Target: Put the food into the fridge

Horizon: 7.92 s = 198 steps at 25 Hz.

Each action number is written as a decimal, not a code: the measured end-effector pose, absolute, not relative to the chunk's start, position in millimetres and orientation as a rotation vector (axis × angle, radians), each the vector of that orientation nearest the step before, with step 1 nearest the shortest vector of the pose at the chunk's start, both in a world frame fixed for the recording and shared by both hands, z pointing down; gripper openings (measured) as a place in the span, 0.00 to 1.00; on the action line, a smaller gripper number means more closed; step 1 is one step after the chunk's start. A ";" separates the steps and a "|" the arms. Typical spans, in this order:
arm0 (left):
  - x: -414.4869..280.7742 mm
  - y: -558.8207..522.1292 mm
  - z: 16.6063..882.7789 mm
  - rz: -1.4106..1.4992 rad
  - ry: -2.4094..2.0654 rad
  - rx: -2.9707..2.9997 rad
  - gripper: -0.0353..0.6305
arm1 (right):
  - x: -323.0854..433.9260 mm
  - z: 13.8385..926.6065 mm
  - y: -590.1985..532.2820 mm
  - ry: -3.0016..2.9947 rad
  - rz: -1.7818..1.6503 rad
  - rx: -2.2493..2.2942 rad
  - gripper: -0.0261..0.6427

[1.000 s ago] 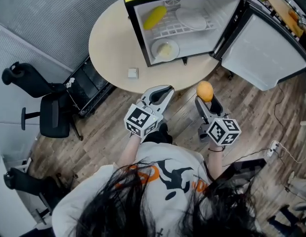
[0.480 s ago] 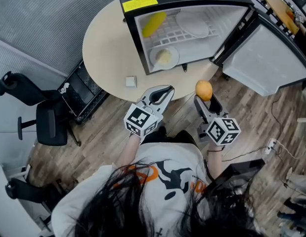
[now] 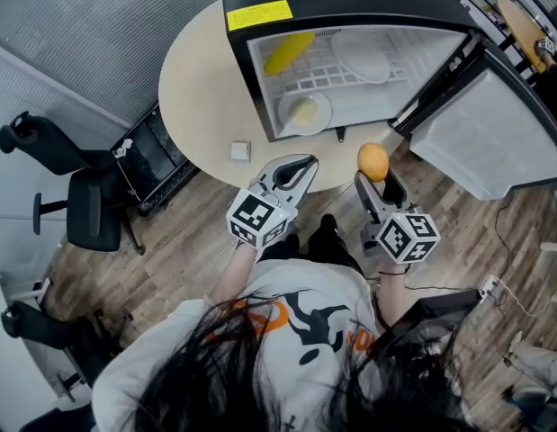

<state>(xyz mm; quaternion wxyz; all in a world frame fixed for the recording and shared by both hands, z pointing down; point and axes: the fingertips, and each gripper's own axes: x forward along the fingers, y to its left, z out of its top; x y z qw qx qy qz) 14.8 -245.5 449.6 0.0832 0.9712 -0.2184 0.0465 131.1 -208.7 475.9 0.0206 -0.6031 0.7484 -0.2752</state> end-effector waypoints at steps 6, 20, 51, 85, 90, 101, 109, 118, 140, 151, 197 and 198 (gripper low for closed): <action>37.4 -268.9 440.2 0.115 -0.741 2.888 0.07 | 151.8 465.1 -237.0 2.407 -0.831 -1.800 0.52; 84.3 -302.0 439.3 0.154 -0.815 2.884 0.07 | 187.0 430.3 -320.1 2.634 -0.596 -1.744 0.52; 71.5 -317.0 443.1 0.184 -0.915 2.853 0.07 | 183.8 440.8 -470.1 3.278 0.017 -2.038 0.52; 64.4 -305.8 443.9 0.200 -0.851 2.868 0.07 | 155.2 396.7 -388.1 2.821 -0.276 -1.853 0.52; 51.8 -300.9 444.0 0.204 -0.845 2.868 0.07 | 135.0 396.6 -364.3 2.745 -0.314 -1.819 0.52; 19.7 -280.4 433.2 0.166 -0.777 2.900 0.07 | 89.4 410.4 -313.8 2.639 -0.419 -1.826 0.49; -9.7 -251.1 436.1 0.177 -0.686 2.925 0.07 | 62.1 421.5 -275.3 2.516 -0.488 -1.885 0.29; -35.1 -227.0 444.0 0.168 -0.642 2.913 0.07 | 35.3 443.0 -236.6 2.458 -0.607 -1.945 0.16; 12.4 -146.8 431.4 0.156 -0.750 2.893 0.07 | 84.0 451.3 -146.1 2.509 -0.671 -1.893 0.09; 60.3 -48.5 437.0 0.203 -0.794 2.879 0.07 | 130.7 458.6 -57.0 2.540 -0.724 -1.823 0.08; 29.4 26.1 434.2 0.180 -0.936 2.874 0.07 | 94.6 460.5 11.8 2.718 -0.693 -1.676 0.07; 29.3 25.6 433.9 0.179 -0.934 2.876 0.07 | 94.1 460.4 11.0 2.718 -0.693 -1.676 0.07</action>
